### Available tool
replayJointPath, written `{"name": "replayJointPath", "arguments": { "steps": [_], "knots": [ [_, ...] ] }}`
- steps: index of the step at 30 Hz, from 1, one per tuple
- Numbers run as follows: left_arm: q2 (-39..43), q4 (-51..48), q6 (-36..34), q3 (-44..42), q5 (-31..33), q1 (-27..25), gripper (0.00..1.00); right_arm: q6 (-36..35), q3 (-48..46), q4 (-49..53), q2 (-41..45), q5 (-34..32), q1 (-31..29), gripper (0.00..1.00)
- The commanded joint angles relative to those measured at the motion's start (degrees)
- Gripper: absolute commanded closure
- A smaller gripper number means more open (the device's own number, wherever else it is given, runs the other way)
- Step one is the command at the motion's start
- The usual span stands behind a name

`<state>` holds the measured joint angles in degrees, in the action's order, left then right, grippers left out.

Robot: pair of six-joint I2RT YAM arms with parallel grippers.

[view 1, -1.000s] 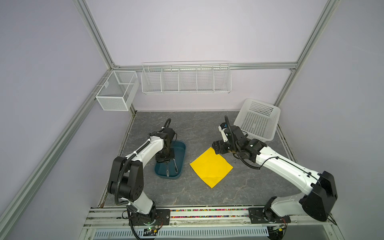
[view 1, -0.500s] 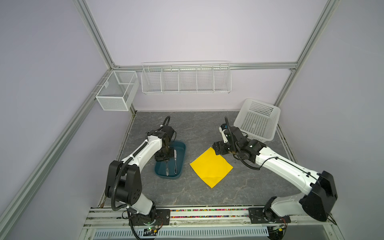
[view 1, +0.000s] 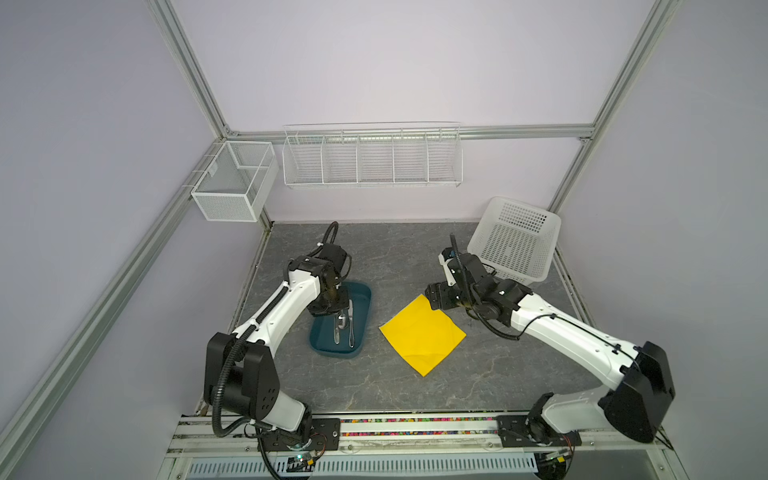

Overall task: Place the utensils on the paper napkin and roll it up
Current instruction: 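Lift the fork with the left gripper and carry it over the napkin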

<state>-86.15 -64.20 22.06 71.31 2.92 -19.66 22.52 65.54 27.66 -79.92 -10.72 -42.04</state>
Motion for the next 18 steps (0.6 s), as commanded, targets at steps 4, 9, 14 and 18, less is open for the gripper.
{"name": "replayJointPath", "arguments": {
  "steps": [4,9,14,18],
  "knots": [
    [8.5,3.2,-1.6,-1.7,-1.7,0.0,0.98,0.7,-1.2,-0.1,0.3,-0.4,-0.1,0.11],
    [7.0,4.8,-1.6,-2.4,-9.3,0.0,0.98,1.3,-1.7,-0.6,0.3,-0.2,-0.1,0.11],
    [3.5,7.3,0.4,-3.2,-14.4,-1.6,0.99,1.4,-2.5,-0.4,0.2,-0.2,-0.1,0.11],
    [1.3,10.2,2.8,-3.3,-16.1,-3.9,0.99,1.7,-3.7,-0.2,1.2,-0.9,-0.1,0.11]
  ]
}}
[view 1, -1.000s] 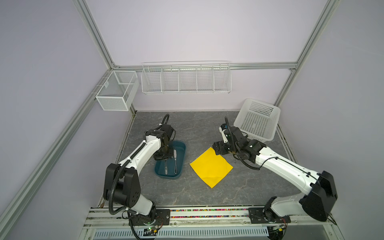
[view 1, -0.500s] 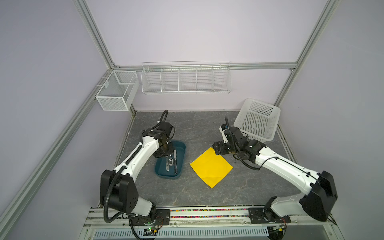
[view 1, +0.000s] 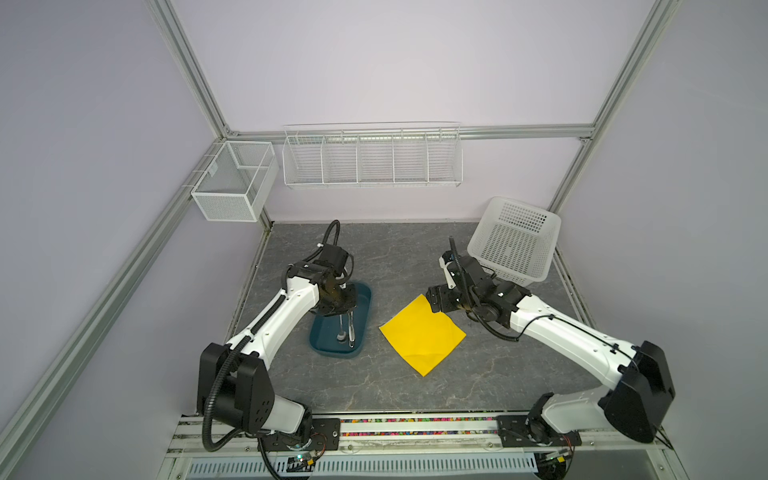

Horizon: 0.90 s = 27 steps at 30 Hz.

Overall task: Place the utensils on the paper napkin and roll it up
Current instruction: 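Lift the fork with the left gripper and carry it over the napkin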

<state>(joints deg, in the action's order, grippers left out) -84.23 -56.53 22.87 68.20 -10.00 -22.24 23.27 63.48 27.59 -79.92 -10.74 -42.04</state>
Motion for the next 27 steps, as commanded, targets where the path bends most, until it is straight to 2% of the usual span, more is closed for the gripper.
{"name": "replayJointPath", "arguments": {
  "steps": [1,9,14,21,27],
  "knots": [
    [-1.1,3.1,2.4,-0.2,-3.7,-2.0,0.99,1.1,-1.9,-0.1,1.6,-1.2,-0.1,0.11],
    [-5.3,5.9,5.5,2.1,-4.2,-6.9,0.99,4.4,-3.3,2.9,3.6,-6.4,0.4,0.11],
    [-11.8,8.4,8.2,7.7,-4.9,-13.1,0.99,7.9,-5.1,5.0,5.0,-6.9,2.3,0.11],
    [-24.0,8.6,12.3,16.9,-4.9,-20.9,0.99,11.3,-11.5,4.0,13.9,-5.9,4.9,0.11],
    [-31.3,9.0,16.4,22.5,-4.8,-24.4,0.99,14.1,-17.9,3.4,20.6,-4.6,7.6,0.11]
  ]
}}
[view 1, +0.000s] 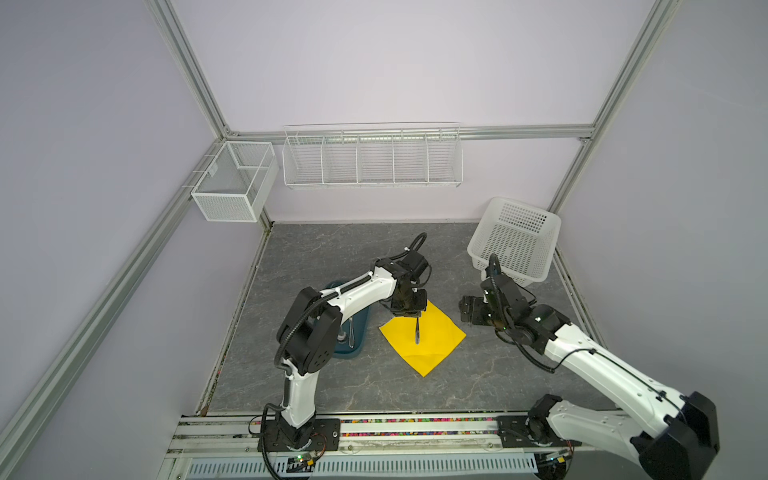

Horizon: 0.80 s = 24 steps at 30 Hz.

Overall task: Place the utensils on the paper napkin and roll it up
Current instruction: 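Lift the fork with the left gripper and carry it over the napkin, then hold the fork upright above the napkin center with the left gripper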

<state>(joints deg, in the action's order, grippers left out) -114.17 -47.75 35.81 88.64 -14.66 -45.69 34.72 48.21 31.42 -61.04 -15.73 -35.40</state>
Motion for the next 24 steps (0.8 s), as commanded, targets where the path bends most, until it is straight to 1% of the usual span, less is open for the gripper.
{"name": "replayJointPath", "arguments": {
  "steps": [1,5,10,15,24],
  "knots": [
    [-2.0,0.8,4.4,2.3,-0.2,-1.3,0.99,2.8,-3.4,-0.8,2.5,0.9,1.1,0.11],
    [-3.9,1.4,6.0,3.9,0.0,-2.2,0.99,3.2,-4.9,-0.8,3.8,2.0,1.6,0.11],
    [-5.3,1.6,6.4,4.5,-0.2,-2.5,0.99,3.5,-5.6,-0.9,4.0,2.1,1.8,0.11],
    [-6.2,1.8,6.7,4.9,-0.7,-2.7,0.98,4.0,-6.8,-3.3,5.1,2.5,1.9,0.11],
    [-8.3,2.0,7.4,6.2,-0.3,-3.0,0.97,4.6,-6.8,-1.7,2.6,2.3,2.0,0.11]
  ]
}}
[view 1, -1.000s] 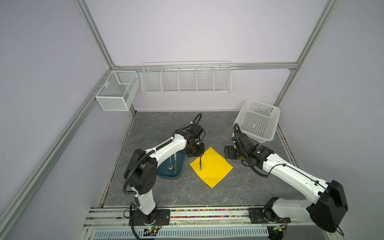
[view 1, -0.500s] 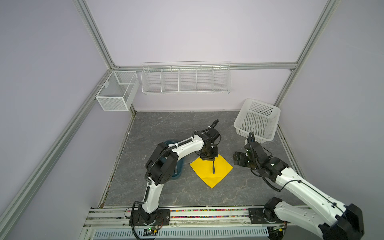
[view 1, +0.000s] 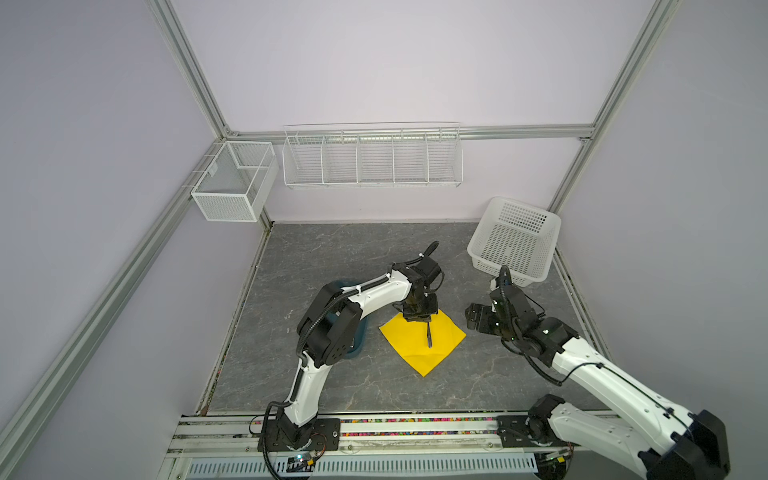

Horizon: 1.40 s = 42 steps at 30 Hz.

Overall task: Place the utensils on the paper napkin and roll it up
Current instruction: 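Hold the fork upright above the napkin center with the left gripper, then lower the silver fork onto the yellow napkin and open the left gripper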

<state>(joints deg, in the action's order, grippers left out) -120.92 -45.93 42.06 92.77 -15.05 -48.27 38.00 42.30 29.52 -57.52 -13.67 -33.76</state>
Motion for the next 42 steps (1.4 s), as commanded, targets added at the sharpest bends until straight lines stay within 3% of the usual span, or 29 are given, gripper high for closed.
{"name": "replayJointPath", "arguments": {
  "steps": [1,37,42],
  "knots": [
    [-1.7,0.0,1.2,2.2,0.0,-0.5,0.97,1.3,-1.0,0.5,-1.2,0.2,0.4,0.11],
    [-3.3,-2.8,1.5,4.1,1.9,-0.7,0.86,1.5,0.5,-0.6,-5.5,0.2,0.5,0.11],
    [-0.3,-1.2,1.5,2.3,3.1,-0.6,0.78,1.2,0.7,-1.1,-5.2,0.8,0.5,0.11]
  ]
}}
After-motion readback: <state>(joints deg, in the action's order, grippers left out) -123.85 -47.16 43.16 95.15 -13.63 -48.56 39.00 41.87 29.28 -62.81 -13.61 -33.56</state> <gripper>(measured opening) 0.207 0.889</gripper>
